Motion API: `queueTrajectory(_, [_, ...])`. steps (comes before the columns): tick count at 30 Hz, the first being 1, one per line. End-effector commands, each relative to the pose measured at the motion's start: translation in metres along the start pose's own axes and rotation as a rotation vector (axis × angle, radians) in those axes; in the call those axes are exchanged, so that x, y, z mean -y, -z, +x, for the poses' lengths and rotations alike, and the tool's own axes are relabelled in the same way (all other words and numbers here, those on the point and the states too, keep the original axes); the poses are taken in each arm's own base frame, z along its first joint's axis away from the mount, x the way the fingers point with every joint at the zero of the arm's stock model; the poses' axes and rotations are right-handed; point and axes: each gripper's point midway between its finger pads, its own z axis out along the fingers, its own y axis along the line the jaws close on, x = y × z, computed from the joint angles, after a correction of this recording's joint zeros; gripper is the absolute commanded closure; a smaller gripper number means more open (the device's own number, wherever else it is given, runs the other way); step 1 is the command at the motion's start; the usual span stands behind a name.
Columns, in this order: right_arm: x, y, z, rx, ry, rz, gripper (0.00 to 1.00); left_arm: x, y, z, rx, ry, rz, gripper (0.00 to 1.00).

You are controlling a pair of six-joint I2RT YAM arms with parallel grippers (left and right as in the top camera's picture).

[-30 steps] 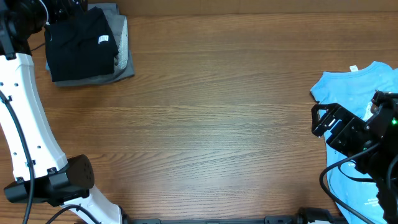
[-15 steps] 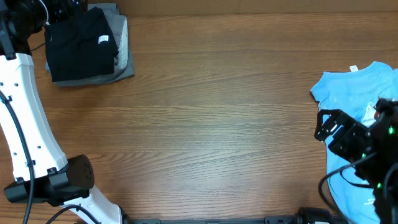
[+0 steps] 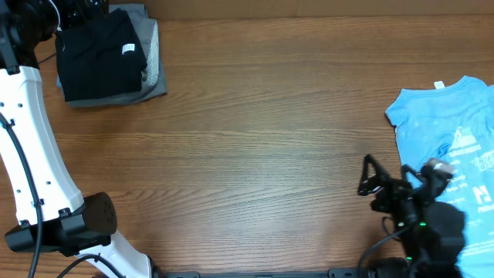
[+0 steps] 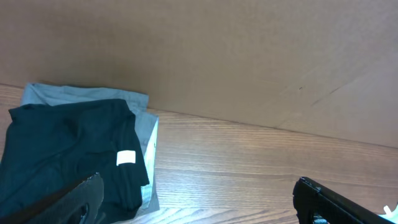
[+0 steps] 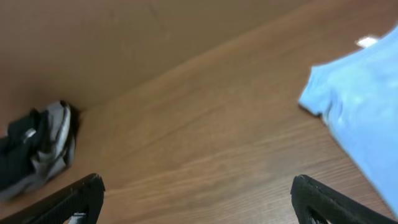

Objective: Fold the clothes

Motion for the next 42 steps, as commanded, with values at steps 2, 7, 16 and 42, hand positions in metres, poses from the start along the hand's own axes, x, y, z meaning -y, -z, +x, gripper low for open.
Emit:
queueTrajectory(2, [0.008, -0.024, 0.037, 0.031, 0.018, -0.072, 0.0, 0.002, 0.003, -0.001, 0.005, 0.004, 0.009, 0.0])
queueTrajectory(7, [0.008, -0.037, 0.049, 0.1, 0.025, -0.142, 0.0, 0.002, 0.003, -0.001, 0.005, 0.004, 0.009, 0.0])
queueTrajectory(16, [-0.002, -0.035, 0.036, 0.232, 0.124, -0.218, 0.0, 0.002, 0.003, -0.001, 0.005, 0.004, 0.009, 0.0])
queueTrajectory(42, [0.003, -0.041, 0.035, 0.301, 0.218, -0.2, 0.0, 0.005, 0.002, 0.0, 0.002, 0.001, 0.014, 0.0])
